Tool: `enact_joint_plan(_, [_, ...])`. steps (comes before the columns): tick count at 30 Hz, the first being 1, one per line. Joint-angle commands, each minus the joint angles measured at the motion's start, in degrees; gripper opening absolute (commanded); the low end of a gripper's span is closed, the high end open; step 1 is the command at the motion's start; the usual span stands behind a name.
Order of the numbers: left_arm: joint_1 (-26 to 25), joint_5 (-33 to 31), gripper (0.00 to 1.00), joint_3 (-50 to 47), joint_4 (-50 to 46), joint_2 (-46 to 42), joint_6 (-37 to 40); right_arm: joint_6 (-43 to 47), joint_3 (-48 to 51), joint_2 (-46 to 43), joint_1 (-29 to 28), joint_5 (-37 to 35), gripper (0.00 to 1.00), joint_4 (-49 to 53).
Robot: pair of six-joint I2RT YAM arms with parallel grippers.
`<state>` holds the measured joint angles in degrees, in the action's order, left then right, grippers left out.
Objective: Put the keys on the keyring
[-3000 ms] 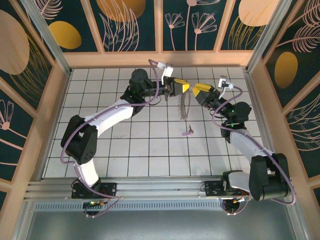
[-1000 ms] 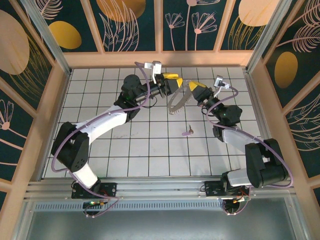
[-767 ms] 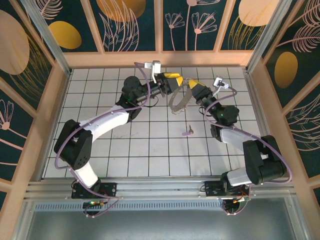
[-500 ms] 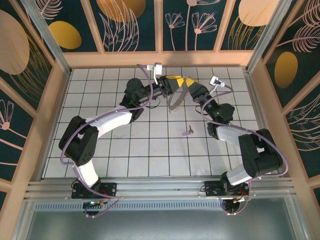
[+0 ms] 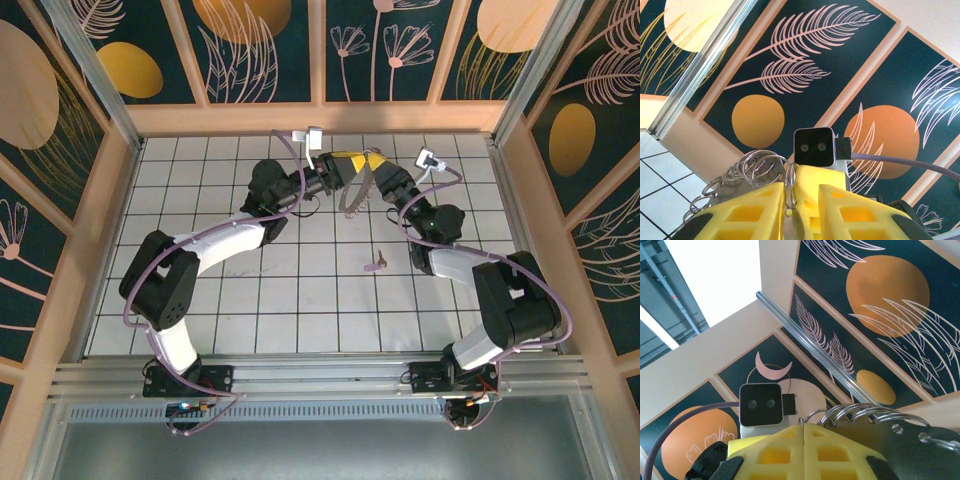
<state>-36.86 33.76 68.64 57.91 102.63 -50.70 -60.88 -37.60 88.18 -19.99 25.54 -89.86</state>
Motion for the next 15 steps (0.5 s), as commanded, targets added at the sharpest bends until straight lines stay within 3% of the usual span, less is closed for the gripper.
enact_joint_plan(1, [-0.07, 0.87, 0.23, 0.48, 3.67, 1.01, -0.53, -1.32, -2.22, 0.73, -0.65, 0.37, 0.00, -5.12])
enact_joint_plan(11, [-0.13, 0.68, 0.17, 1.36, 4.44, 1.80, -0.76, -1.37, -2.39, 1.11, -0.77, 1.53, 0.00, -4.62])
enact_joint_plan(15, [-0.14, 0.70, 0.37, 0.98, 5.45, 1.52, -1.08, -0.92, -2.21, 0.91, -0.81, 1.59, 0.00, -4.06])
